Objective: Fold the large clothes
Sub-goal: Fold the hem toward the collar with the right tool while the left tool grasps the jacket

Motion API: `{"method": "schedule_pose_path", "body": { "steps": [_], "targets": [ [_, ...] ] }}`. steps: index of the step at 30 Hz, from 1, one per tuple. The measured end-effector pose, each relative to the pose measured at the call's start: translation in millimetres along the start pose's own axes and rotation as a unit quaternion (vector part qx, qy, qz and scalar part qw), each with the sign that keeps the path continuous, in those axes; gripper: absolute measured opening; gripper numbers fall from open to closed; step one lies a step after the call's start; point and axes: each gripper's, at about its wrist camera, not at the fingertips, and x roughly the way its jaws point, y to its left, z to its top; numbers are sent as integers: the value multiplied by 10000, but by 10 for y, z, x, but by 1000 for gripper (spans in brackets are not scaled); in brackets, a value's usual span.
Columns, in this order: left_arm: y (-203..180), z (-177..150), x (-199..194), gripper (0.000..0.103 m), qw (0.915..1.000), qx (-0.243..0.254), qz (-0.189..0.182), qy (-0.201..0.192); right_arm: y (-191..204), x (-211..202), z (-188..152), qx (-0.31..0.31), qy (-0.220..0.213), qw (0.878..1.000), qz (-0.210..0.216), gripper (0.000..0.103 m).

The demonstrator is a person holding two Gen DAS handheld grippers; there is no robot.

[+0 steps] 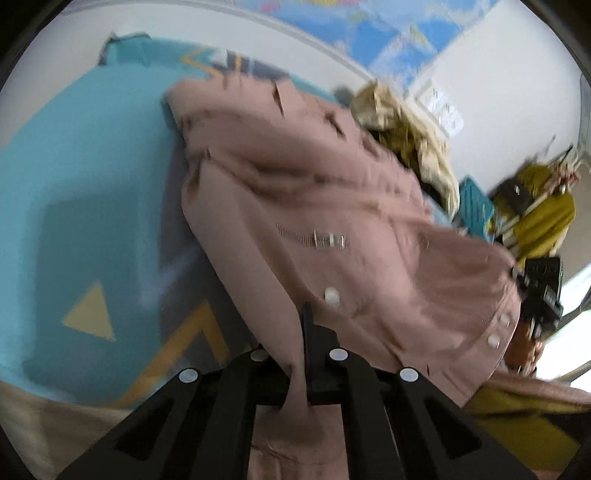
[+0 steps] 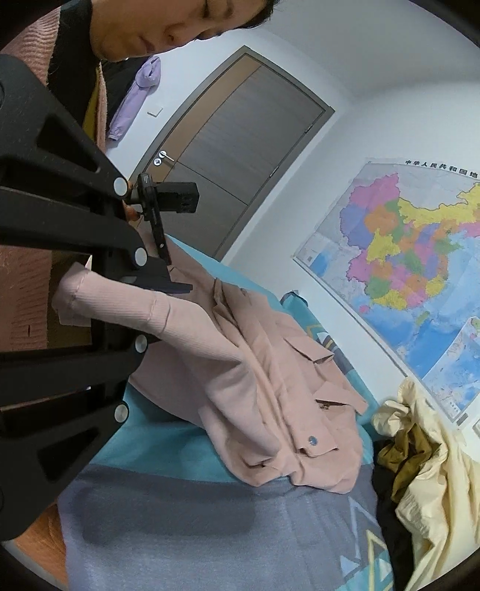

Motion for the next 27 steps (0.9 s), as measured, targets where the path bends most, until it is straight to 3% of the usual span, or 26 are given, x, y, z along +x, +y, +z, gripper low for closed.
{"method": "schedule_pose_path", "body": {
  "steps": [6,11,16,20,25,27],
  "targets": [
    [-64,454,-346,2,9973,-12,-282,-683,57,-25,386,-55,-288,9996,36,7],
    [-103,1071,-305,2,9974,-25,-192,-698,-27,71,965,127,-534,9985,31,7],
    [23,1754,-184,2,9983,-213,-60,-539,-266,410,1684,351,-565,9978,-77,8],
    [199,2248,103,3,9986,-411,237,-226,-660,780,2134,773,-504,9942,-550,9],
    [532,2597,675,5,9932,-796,790,317,-1239,1250,2412,1332,-168,9840,-1167,16],
    [629,2650,796,7,9920,-828,834,467,-1455,1369,2422,1536,-60,9776,-1439,27]
  ]
}}
